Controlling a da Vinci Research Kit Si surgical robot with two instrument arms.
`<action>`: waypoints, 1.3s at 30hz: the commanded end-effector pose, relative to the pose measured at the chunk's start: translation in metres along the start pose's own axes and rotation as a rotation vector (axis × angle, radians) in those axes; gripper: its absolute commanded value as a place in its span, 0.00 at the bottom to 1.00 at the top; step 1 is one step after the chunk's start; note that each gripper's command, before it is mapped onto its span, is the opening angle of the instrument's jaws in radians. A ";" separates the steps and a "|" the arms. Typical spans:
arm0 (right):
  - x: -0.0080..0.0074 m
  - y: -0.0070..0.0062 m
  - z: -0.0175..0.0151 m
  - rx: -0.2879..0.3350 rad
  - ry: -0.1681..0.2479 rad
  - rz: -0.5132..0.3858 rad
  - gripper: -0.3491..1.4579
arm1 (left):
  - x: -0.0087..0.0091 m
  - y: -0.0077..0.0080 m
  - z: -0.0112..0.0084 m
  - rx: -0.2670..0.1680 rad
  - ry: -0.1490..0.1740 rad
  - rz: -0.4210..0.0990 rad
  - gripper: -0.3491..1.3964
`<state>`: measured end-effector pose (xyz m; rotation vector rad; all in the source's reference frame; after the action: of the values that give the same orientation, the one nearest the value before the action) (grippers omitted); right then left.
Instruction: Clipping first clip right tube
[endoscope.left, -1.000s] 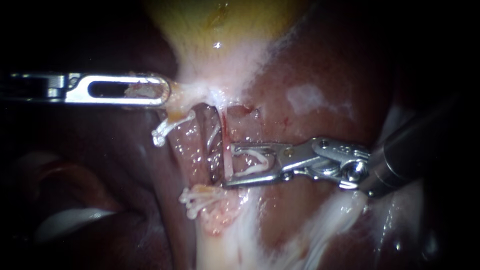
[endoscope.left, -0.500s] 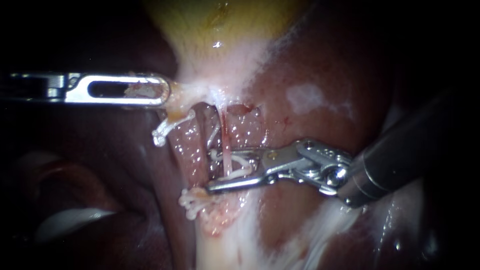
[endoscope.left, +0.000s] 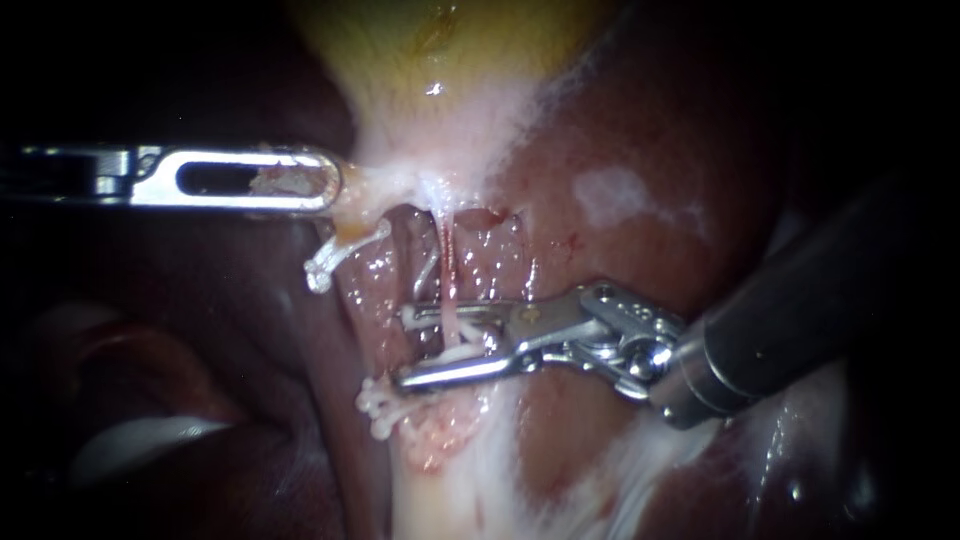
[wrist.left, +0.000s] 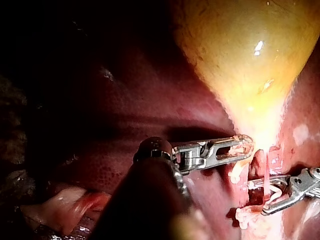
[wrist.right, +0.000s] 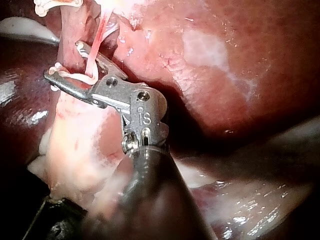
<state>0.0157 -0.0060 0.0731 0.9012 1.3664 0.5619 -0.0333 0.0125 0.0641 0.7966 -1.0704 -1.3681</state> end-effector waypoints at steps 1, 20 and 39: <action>0.0001 -0.0002 0.0000 0.003 0.001 0.002 0.47 | 0.0000 0.0000 0.0000 0.000 0.000 0.000 0.00; -0.0001 -0.0022 0.0010 0.109 -0.005 0.012 0.45 | 0.0000 0.0001 0.0001 0.000 0.000 0.000 0.00; -0.0002 -0.0025 0.0008 0.124 0.004 0.052 0.31 | 0.0000 0.0001 0.0001 0.000 0.000 0.000 0.00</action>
<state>0.0159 -0.0079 0.0712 1.0442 1.3951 0.5270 -0.0333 0.0125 0.0642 0.7964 -1.0705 -1.3681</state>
